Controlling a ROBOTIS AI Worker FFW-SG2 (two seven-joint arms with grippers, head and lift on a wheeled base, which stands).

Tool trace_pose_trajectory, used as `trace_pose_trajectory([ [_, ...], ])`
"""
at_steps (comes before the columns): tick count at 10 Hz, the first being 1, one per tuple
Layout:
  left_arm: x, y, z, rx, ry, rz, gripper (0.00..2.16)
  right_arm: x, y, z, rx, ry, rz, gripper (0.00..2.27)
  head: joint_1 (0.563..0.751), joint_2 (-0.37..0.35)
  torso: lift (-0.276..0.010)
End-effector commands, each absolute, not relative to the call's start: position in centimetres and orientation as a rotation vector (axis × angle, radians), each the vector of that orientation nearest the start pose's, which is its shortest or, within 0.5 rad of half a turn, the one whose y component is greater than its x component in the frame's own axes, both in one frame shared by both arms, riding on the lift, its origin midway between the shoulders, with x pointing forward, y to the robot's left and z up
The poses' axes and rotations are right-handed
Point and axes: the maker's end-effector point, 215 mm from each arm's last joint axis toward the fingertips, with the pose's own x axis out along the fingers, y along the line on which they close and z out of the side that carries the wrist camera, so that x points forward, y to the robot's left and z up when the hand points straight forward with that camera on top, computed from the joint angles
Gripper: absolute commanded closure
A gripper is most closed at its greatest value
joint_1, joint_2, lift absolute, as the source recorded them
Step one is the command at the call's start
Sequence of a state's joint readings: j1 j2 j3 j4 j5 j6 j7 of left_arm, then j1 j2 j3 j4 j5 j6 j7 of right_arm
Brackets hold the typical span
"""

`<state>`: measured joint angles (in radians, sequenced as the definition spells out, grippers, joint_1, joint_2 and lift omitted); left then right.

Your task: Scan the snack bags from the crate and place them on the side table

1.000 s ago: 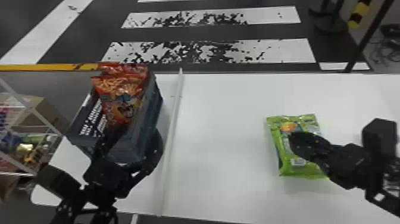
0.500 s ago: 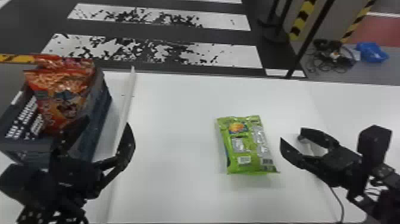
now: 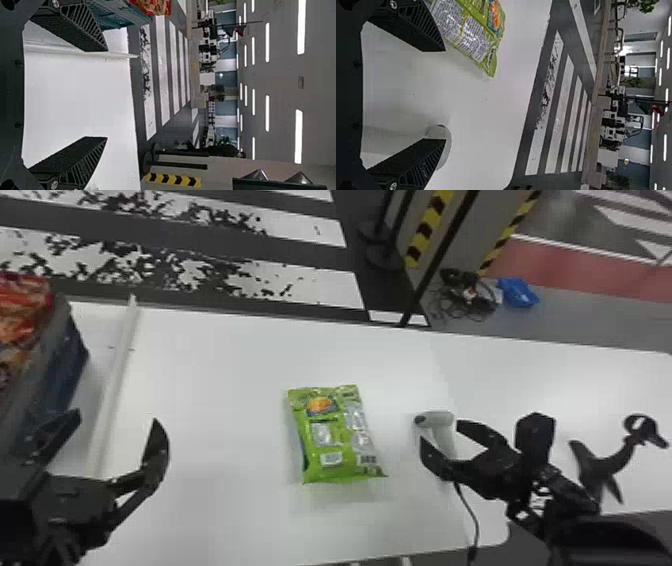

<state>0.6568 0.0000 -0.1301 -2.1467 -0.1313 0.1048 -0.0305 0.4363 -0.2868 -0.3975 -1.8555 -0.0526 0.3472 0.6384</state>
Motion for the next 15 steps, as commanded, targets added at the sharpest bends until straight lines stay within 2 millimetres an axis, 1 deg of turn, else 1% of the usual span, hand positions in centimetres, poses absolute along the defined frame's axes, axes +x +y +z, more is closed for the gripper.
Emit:
trace_pose_trajectory([
  [1,39.5,14.7,-37.7,0.052,0.177,-0.140,0.08,41.3,-41.7,-47.2,-0.153,0.530,0.270,0.07,0.695,-0.324,-0.094],
  [2,39.6,14.3,-37.5,0.052,0.170,-0.145,0.08,41.8,-42.6,-47.8,-0.149,0.540,0.259,0.07,0.695,-0.346,-0.094],
  [5,39.7,13.9,-38.1,0.051,0.174,-0.151,0.08,43.2,-43.3,-50.2,-0.153,0.581,0.258,0.09,0.695,-0.350,-0.094],
  [6,39.7,13.9,-38.2,0.051,0.174,-0.152,0.08,43.5,-43.5,-50.9,-0.158,0.598,0.258,0.13,0.695,-0.350,-0.094],
  [7,39.7,13.9,-38.2,0.051,0.174,-0.152,0.08,43.7,-44.2,-51.4,-0.153,0.609,0.248,0.24,0.695,-0.350,-0.094],
  [8,39.7,13.9,-38.3,0.051,0.175,-0.152,0.08,43.8,-44.7,-52.0,-0.161,0.625,0.241,0.53,0.695,-0.350,-0.094],
  [9,39.7,13.9,-38.3,0.051,0.175,-0.152,0.08,44.0,-45.2,-52.2,-0.168,0.630,0.229,1.00,0.695,-0.350,-0.094],
  [10,39.7,13.9,-38.3,0.051,0.177,-0.152,0.08,44.1,-45.8,-52.3,-0.177,0.634,0.202,1.72,0.695,-0.350,-0.094],
  [11,39.6,13.7,-38.3,0.049,0.177,-0.155,0.08,44.1,-46.0,-52.4,-0.187,0.636,0.197,2.02,0.695,-0.350,-0.094],
  [12,39.6,13.6,-38.3,0.049,0.176,-0.156,0.08,44.1,-46.1,-52.3,-0.191,0.636,0.193,2.19,0.695,-0.350,-0.094],
  [13,39.6,13.5,-38.4,0.048,0.179,-0.157,0.08,43.9,-45.9,-52.1,-0.195,0.632,0.197,2.24,0.695,-0.350,-0.094],
  [14,39.6,13.5,-38.4,0.048,0.179,-0.159,0.08,43.2,-45.4,-51.2,-0.199,0.624,0.203,2.24,0.695,-0.350,-0.094],
  [15,39.6,13.5,-38.3,0.050,0.178,-0.159,0.08,41.8,-45.0,-50.6,-0.170,0.652,0.194,2.24,0.695,-0.350,-0.094],
])
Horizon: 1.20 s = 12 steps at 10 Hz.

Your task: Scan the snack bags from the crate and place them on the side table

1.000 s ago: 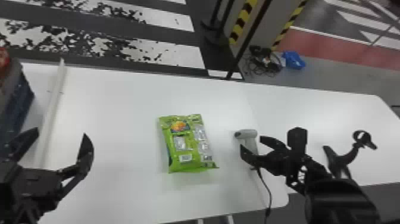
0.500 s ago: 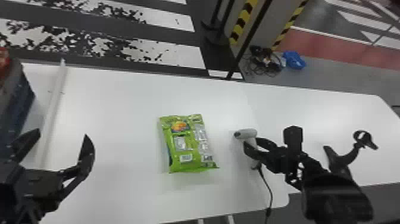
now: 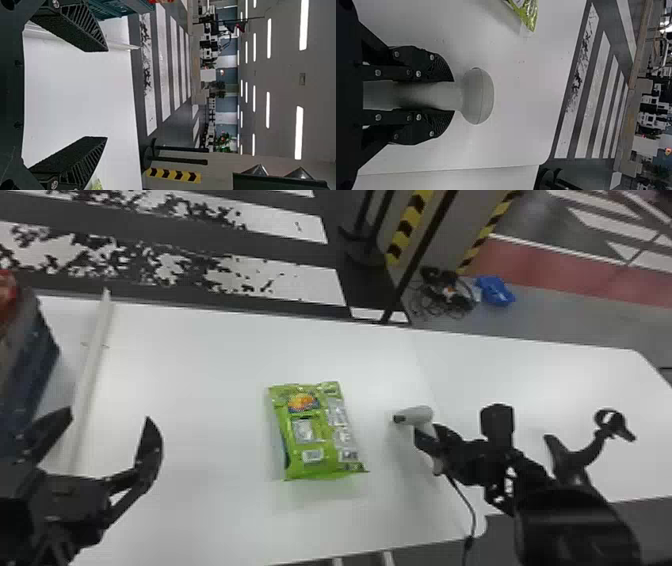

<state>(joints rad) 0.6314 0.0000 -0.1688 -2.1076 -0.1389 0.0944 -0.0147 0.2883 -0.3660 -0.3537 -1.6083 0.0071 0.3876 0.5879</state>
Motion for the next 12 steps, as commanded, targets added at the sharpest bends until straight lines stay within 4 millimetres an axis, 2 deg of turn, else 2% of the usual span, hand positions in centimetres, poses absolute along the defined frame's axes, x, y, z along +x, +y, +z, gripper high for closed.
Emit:
trace_pose_trajectory([
  [1,39.6,13.5,-38.3,0.048,0.178,-0.157,0.08,40.2,-44.1,-50.0,-0.146,0.686,0.193,2.24,0.695,-0.350,-0.094],
  [3,39.7,13.5,-38.2,0.049,0.175,-0.158,0.08,37.0,-41.7,-49.0,-0.070,0.737,0.206,2.24,0.695,-0.350,-0.094],
  [6,39.8,13.5,-38.3,0.049,0.179,-0.157,0.08,33.7,-37.7,-48.2,0.009,0.783,0.263,2.24,0.695,-0.350,-0.094],
  [8,39.8,13.5,-38.3,0.049,0.179,-0.157,0.08,33.0,-35.1,-46.7,0.058,0.765,0.320,2.24,0.695,-0.350,-0.094],
  [12,39.7,13.4,-38.5,0.048,0.184,-0.159,0.08,32.2,-31.9,-44.8,0.121,0.764,0.387,2.24,0.695,-0.305,-0.094],
])
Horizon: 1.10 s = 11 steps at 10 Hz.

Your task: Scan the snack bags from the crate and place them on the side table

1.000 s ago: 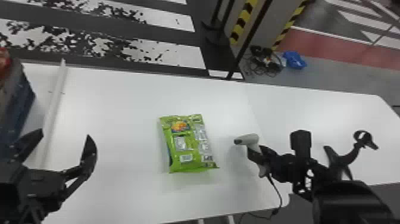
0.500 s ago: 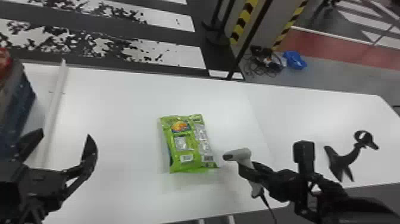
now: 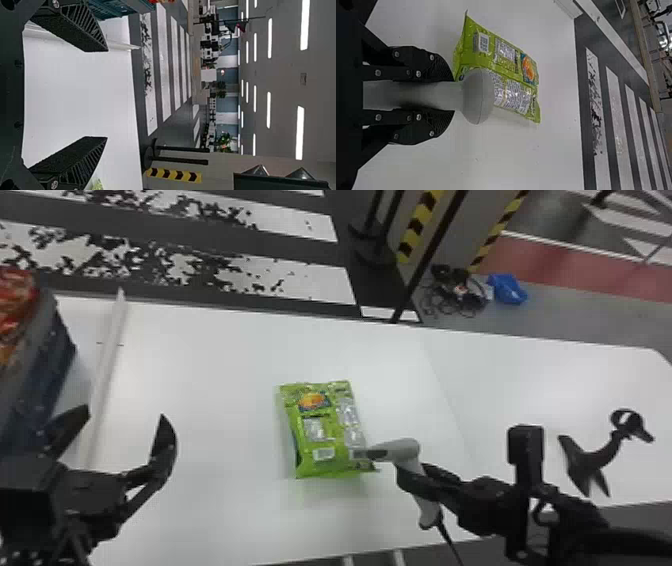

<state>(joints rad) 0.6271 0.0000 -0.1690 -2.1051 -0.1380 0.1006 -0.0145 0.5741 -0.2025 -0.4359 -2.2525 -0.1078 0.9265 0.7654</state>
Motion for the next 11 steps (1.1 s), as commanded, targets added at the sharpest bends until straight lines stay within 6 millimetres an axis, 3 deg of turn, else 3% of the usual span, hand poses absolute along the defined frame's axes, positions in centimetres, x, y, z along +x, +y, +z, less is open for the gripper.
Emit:
trace_pose_trajectory([
  [1,39.7,13.4,-38.5,0.048,0.184,-0.160,0.08,32.3,-31.2,-44.8,0.122,0.760,0.401,2.24,0.695,-0.298,-0.094],
  [6,39.5,13.3,-38.7,0.047,0.188,-0.162,0.08,32.8,-29.3,-45.9,0.136,0.778,0.434,2.24,0.695,-0.258,-0.094],
  [11,39.4,13.1,-38.7,0.045,0.188,-0.164,0.08,33.1,-29.3,-46.4,0.133,0.784,0.433,2.24,0.695,-0.246,-0.094],
])
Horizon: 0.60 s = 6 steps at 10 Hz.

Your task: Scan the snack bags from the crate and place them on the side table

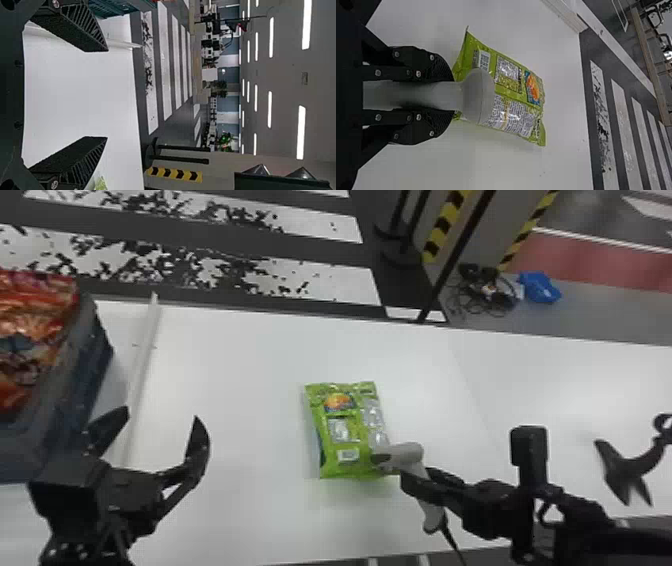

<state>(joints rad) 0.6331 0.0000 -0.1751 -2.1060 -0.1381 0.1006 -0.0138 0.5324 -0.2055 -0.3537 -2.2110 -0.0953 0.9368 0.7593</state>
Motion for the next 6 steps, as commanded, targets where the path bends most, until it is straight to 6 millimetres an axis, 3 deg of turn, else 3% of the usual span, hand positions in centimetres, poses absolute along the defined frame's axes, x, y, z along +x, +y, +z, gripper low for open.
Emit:
trace_pose_trajectory([
  [1,39.4,13.1,-38.7,0.045,0.188,-0.164,0.08,33.2,-30.2,-46.1,0.135,0.777,0.415,2.24,0.695,-0.249,-0.094],
  [3,39.3,12.9,-38.7,0.043,0.188,-0.167,0.08,34.9,-33.6,-44.9,0.128,0.728,0.340,2.24,0.695,-0.266,-0.094],
  [6,39.0,12.8,-38.7,0.040,0.191,-0.169,0.08,39.9,-40.5,-45.9,0.063,0.633,0.206,2.24,0.695,-0.347,-0.094],
])
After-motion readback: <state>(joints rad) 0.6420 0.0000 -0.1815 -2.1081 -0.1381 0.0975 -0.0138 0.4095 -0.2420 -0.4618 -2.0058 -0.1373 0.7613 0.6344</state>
